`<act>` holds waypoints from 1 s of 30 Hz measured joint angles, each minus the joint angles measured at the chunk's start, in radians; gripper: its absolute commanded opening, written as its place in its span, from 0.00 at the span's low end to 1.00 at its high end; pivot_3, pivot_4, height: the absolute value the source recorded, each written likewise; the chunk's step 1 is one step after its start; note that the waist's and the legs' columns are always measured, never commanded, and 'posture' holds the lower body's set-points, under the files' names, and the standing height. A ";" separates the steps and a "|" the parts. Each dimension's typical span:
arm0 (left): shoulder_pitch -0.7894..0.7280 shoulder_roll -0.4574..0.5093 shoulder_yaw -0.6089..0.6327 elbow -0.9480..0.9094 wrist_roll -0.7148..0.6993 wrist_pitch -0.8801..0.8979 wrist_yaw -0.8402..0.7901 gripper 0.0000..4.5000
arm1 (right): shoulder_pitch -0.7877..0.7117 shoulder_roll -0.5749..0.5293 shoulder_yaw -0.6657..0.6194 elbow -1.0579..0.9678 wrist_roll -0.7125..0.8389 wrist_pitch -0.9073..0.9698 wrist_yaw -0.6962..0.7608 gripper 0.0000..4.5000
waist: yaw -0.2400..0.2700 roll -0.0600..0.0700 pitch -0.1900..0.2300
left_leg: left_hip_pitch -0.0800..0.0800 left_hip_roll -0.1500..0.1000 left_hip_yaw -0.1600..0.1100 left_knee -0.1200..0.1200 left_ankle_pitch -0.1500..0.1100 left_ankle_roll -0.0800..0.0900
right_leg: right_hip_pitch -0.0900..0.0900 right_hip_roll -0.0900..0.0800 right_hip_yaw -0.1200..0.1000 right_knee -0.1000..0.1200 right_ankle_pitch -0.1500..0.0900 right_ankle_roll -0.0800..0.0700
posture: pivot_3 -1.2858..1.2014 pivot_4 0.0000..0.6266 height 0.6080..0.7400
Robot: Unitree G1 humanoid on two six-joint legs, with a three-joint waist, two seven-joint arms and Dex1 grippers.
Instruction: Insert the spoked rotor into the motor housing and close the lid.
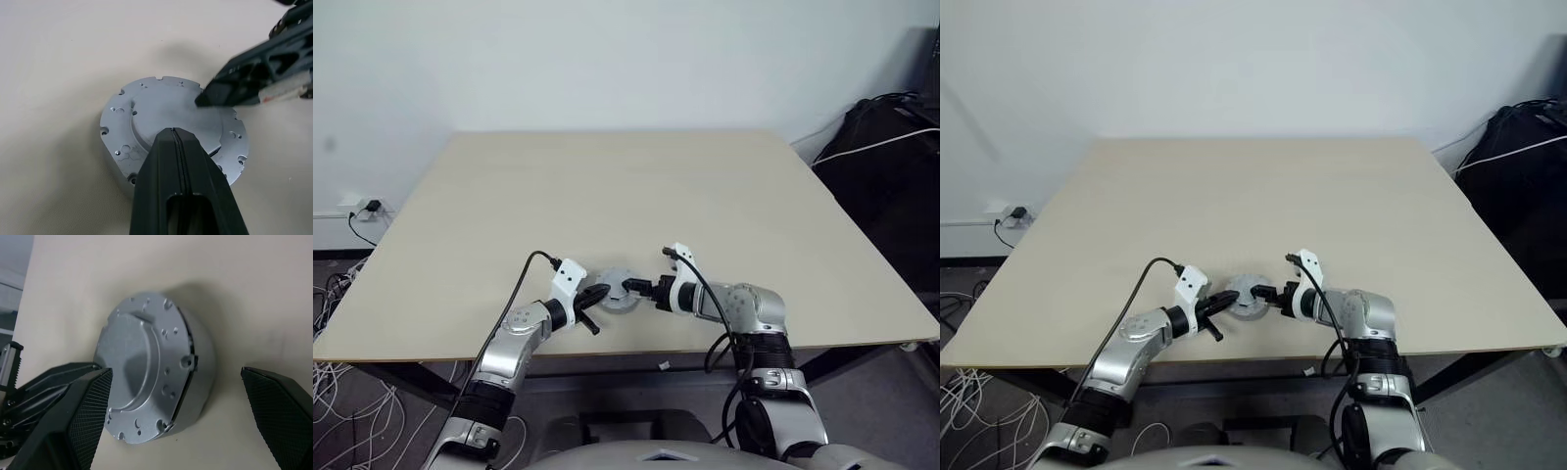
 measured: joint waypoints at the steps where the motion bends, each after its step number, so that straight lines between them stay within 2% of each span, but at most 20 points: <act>1: 0.000 0.000 0.000 0.000 0.000 0.000 0.000 0.00 | 0.000 0.004 -0.005 0.001 0.001 0.000 -0.002 1.00 | -0.001 0.000 0.000 | 0.000 0.000 0.000 0.000 0.000 0.000 | 0.000 0.000 0.000 0.000 0.000 0.000 | 0.52 0.00 1.00; 19: 0.009 0.002 0.004 -0.009 0.000 0.001 0.000 0.00 | -0.004 0.017 -0.064 0.045 0.089 0.101 0.031 1.00 | -0.006 0.000 0.000 | 0.000 0.000 0.000 -0.001 0.000 0.000 | 0.000 0.000 0.000 0.000 0.000 0.000 | 0.52 0.00 1.00; 30: 0.022 0.001 0.008 -0.024 0.000 0.003 0.000 0.00 | 0.022 0.045 -0.129 0.097 0.133 0.048 0.059 1.00 | -0.010 0.000 0.000 | 0.001 0.001 0.000 -0.002 0.000 0.000 | -0.001 0.000 0.000 0.000 0.000 0.001 | 0.52 0.00 1.00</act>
